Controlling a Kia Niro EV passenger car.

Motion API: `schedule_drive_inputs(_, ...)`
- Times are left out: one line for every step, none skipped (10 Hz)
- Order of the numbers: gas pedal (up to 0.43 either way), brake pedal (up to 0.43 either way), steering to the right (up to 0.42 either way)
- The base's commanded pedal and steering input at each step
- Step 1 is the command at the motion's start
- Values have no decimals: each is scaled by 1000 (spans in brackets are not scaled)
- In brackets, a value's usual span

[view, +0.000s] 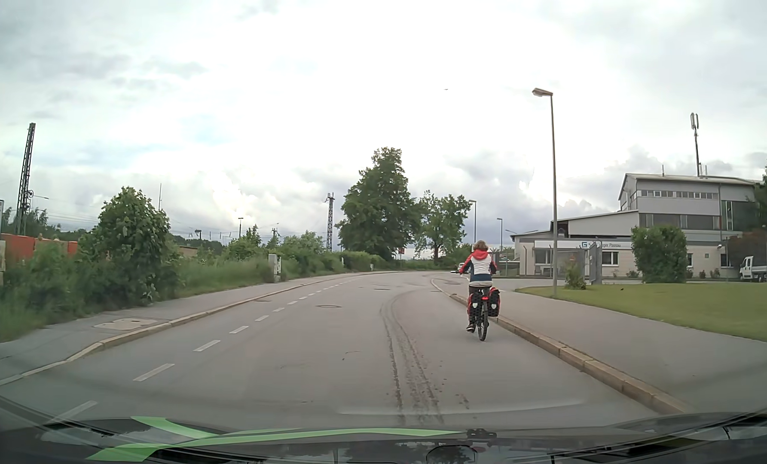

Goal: Follow the waypoints while adhering to traffic rules and regulations

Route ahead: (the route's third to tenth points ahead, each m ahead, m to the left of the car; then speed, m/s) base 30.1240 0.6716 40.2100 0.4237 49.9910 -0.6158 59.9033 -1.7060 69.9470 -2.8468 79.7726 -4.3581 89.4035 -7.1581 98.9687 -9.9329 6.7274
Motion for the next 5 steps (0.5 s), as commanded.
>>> schedule_drive_inputs(0,0,-11)
schedule_drive_inputs(0,0,-12)
schedule_drive_inputs(0,0,-11)
schedule_drive_inputs(0,0,-11)
schedule_drive_inputs(0,0,-11)
